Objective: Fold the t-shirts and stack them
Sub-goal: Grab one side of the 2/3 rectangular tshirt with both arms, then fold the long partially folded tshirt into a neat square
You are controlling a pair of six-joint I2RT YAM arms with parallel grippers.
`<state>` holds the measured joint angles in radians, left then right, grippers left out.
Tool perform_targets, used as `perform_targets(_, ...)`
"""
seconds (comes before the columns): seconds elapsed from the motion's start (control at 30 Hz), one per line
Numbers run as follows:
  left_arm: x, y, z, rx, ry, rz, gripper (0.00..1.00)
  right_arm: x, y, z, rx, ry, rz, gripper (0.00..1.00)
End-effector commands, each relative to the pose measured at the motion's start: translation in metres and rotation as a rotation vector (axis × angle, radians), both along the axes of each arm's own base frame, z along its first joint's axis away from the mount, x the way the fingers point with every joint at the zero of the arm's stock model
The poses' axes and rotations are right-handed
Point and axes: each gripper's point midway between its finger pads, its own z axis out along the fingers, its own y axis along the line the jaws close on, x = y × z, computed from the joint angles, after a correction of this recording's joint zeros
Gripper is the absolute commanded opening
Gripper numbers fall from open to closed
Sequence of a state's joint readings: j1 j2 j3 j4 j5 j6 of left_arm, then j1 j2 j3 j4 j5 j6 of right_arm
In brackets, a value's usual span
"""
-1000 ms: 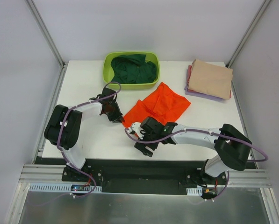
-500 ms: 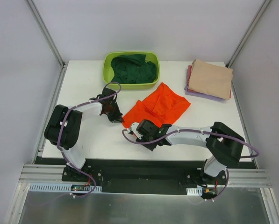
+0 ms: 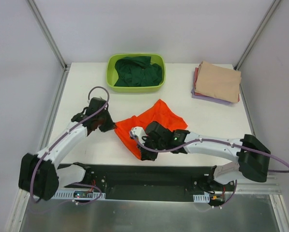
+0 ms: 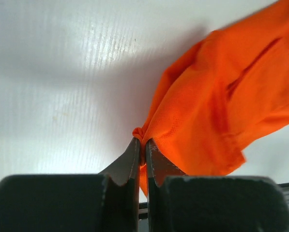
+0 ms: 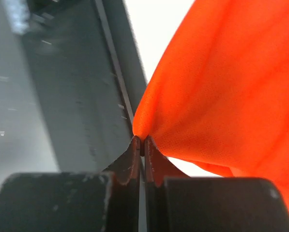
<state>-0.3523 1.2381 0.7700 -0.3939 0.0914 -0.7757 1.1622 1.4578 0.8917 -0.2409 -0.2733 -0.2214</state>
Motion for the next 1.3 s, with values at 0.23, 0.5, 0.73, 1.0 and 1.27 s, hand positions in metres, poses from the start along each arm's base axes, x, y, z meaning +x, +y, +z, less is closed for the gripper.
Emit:
perform_targets(0.23, 0.000, 0.021, 0.092, 0.021, -0.231, 0.036, 0.00, -0.052, 0.020, 0.110, 0.390, 0.183, 0.147, 0.00)
perform_targets(0.5, 0.035, -0.025, 0.112, -0.019, -0.217, -0.080, 0.00, -0.029, -0.004, 0.101, 0.387, 0.161, -0.027, 0.00)
perform_targets(0.73, 0.061, -0.072, 0.110, -0.013, -0.210, -0.171, 0.00, -0.007, -0.038, 0.082, 0.392, 0.161, -0.263, 0.00)
perform_targets(1.0, 0.098, -0.128, 0.082, -0.001, -0.148, -0.255, 0.00, 0.033, -0.078, 0.049, 0.355, 0.115, -0.570, 0.00)
perform_targets(1.27, 0.129, -0.179, 0.068, -0.033, -0.136, -0.326, 0.00, 0.066, -0.121, 0.019, 0.251, 0.117, -0.845, 0.01)
